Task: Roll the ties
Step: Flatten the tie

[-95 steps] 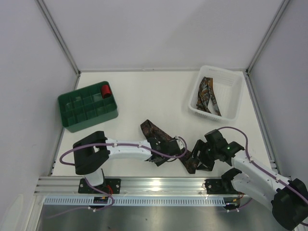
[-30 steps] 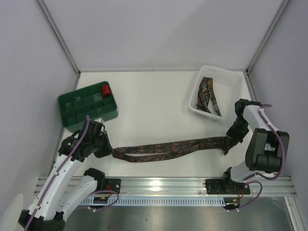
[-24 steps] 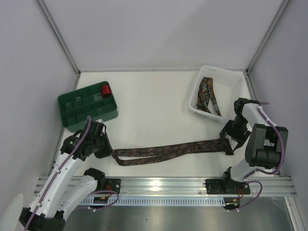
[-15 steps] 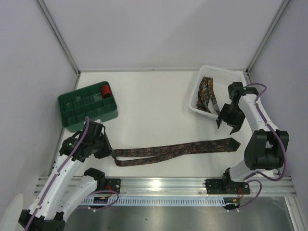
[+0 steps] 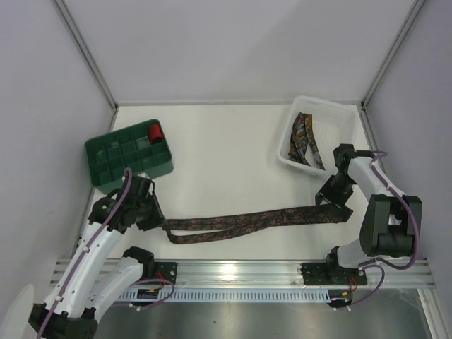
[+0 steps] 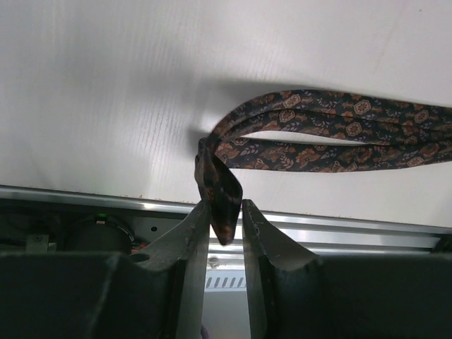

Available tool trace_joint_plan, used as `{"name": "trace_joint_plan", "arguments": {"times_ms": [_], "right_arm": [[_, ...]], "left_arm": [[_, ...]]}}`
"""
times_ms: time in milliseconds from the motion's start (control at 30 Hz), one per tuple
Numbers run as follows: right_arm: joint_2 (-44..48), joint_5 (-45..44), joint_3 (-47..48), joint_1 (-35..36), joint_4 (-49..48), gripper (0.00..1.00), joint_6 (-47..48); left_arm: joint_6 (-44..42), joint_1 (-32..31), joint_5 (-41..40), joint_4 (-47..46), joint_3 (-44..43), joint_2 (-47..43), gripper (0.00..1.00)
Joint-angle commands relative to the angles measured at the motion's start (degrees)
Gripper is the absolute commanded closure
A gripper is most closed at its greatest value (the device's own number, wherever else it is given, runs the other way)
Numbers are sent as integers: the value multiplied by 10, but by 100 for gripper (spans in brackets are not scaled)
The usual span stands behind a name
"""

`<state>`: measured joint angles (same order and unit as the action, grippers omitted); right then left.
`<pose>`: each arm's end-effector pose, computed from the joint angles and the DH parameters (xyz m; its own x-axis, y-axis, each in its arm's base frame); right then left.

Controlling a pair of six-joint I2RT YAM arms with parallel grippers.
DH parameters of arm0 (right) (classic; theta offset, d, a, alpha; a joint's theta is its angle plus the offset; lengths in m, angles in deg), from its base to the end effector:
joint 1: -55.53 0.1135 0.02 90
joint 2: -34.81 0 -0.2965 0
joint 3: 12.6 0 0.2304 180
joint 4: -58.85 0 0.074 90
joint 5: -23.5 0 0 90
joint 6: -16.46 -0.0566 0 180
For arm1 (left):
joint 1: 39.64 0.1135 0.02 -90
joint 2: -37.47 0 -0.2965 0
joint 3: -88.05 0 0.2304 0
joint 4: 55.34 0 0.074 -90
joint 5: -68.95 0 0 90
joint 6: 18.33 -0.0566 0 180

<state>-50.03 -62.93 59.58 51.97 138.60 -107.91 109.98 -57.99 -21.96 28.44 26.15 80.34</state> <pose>0.2125 -0.0097 0.2279 -0.7866 0.6135 0.0698 0.6163 0.7871 0.0276 0.0726 -0.0231 0.2722 -0.8648 -0.3662 -0.3436 -0.2902 0.9229 -0.2532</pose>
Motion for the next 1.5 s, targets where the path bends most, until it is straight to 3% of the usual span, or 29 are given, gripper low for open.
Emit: {"name": "trace_joint_plan", "arguments": {"times_ms": [0, 100, 200, 300, 400, 467, 533, 567, 900, 1033, 1233, 1467], "right_arm": [[8, -28, -16, 5, -84, 57, -69], [40, -35, -50, -1, -142, 61, -110], [48, -57, -75, -8, -175, 62, -127], [30, -69, -80, -13, -189, 63, -118], [13, -75, -79, -24, -189, 64, -95], [6, -89, -78, -32, -181, 67, -86], [5, -98, -85, -45, -178, 71, -75], [5, -96, -87, -51, -181, 71, -72], [13, -71, -90, -75, -187, 66, -32], [48, -83, -75, -78, -140, 51, -34], [82, -41, -111, -84, -139, 50, -61], [79, -2, -153, -82, -181, 50, -66]], "left_arm": [[-21, 11, -2, -4, 4, 8, 70], [-23, 24, -6, 3, 9, 12, 65], [-16, 39, -22, 21, 6, 14, 31], [-22, 47, -32, 28, -17, 12, 20], [-33, 47, -6, 12, -29, 25, 28], [-37, 47, 74, -42, -7, 32, 49], [-32, 47, 150, -103, 10, 47, 78], [-30, 47, 172, -122, 23, 52, 81], [-1, 46, 259, -258, 63, 140, 86], [6, 40, 265, -289, 97, 157, 86], [20, 35, 267, -334, 145, 177, 89], [7, 35, 248, -341, 139, 233, 98]]}}
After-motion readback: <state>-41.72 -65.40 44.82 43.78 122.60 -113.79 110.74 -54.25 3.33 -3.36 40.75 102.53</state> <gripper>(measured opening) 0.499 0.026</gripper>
